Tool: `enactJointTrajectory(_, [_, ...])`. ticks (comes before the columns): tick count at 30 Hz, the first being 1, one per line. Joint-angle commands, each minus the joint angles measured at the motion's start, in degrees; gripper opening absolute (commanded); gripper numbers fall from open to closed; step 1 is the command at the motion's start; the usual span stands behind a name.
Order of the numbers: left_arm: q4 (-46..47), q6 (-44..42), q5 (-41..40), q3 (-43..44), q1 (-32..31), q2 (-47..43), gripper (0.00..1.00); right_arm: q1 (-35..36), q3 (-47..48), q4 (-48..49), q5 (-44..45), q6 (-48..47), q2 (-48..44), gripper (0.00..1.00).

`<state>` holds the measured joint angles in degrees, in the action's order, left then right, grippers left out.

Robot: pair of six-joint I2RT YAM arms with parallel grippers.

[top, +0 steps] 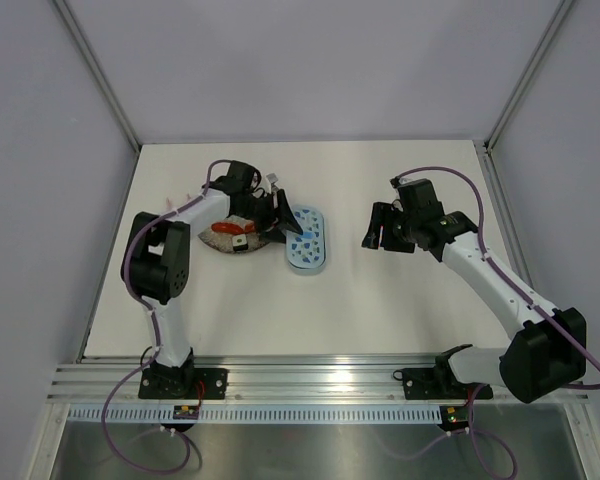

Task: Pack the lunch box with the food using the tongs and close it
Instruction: Close the box lid on the packing box.

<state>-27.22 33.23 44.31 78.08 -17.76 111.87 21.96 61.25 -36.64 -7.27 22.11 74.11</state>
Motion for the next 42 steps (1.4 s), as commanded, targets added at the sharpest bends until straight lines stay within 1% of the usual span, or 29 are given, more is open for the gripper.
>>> enactJointTrajectory(1, [-3.88,-3.08,-3.09,3.74,-0.79,-4.38,0.63,-0.33,0.27,1.84,-1.79,0.22,-0.02,0.67])
enactJointTrajectory(4, [-5.56,-3.79,-4.41,4.7,-0.96,-4.47,0.63,-0.25,0.45,1.84,-1.79,0.22,-0.01,0.67])
enactJointTrajectory(10, [-8.1,-4.75,-4.59,6.9,-1.31,-1.58,0.64,-0.33,0.53,1.4,-1.79,0.04,-0.36,0.67])
enactJointTrajectory(13, [-9.78,-5.55,-7.13,7.61,-1.4,-1.75,0.65,-0.25,0.36,1.14,-1.52,-0.05,-0.8,0.67])
enactJointTrajectory(16, [-9.25,-5.64,-9.5,7.26,-1.49,-4.29,0.63,-0.33,0.09,0.96,-1.52,-0.05,-1.07,0.68])
enactJointTrajectory(17, [-8.99,-5.64,-10.64,7.34,-1.66,-4.99,0.61,-0.25,0.09,0.96,-1.61,0.13,-0.98,0.68])
enactJointTrajectory(19, [-8.9,-5.55,-11.79,7.87,-1.84,-6.67,0.52,-0.33,0.09,1.05,-1.78,0.22,-0.81,0.68])
enactJointTrajectory(20, [-8.64,-5.46,-12.75,8.13,-2.01,-6.84,0.37,-0.33,0.18,1.13,-1.87,0.13,-0.54,0.68])
enactJointTrajectory(22, [-8.46,-5.37,-14.07,9.27,-2.37,-6.85,0.16,-0.25,0.53,1.22,-2.14,0.22,-0.28,0.68])
enactJointTrajectory(23, [-9.42,-5.37,-16.78,10.15,-3.06,-6.5,0.05,-0.33,1.06,1.22,-2.31,0.22,-0.02,0.68])
enactJointTrajectory(24, [-9.69,-5.72,-17.76,11.9,-3.51,-6.06,0.0,-0.33,1.32,1.05,-2.57,0.22,0.16,0.68])
enactJointTrajectory(28, [-9.43,-5.2,-20.76,15.51,-5.0,-3.42,0.0,-0.25,2.46,0.44,-2.58,0.04,0.51,0.68])
enactJointTrajectory(33, [-10.39,-5.2,-24.19,19.73,-6.5,2.72,0.0,-0.25,2.38,-0.1,-1.96,0.3,-0.28,0.68])
enactJointTrajectory(36, [-9.96,-4.5,-24.45,20.53,-6.76,5.72,0.0,-0.33,1.77,-0.45,-1.52,0.74,-0.89,0.68])
enactJointTrajectory(42, [-8.02,-4.23,-27.97,20.0,-8.61,8.96,0.0,-0.25,0.62,-0.62,-1.35,1.53,-1.95,0.68])
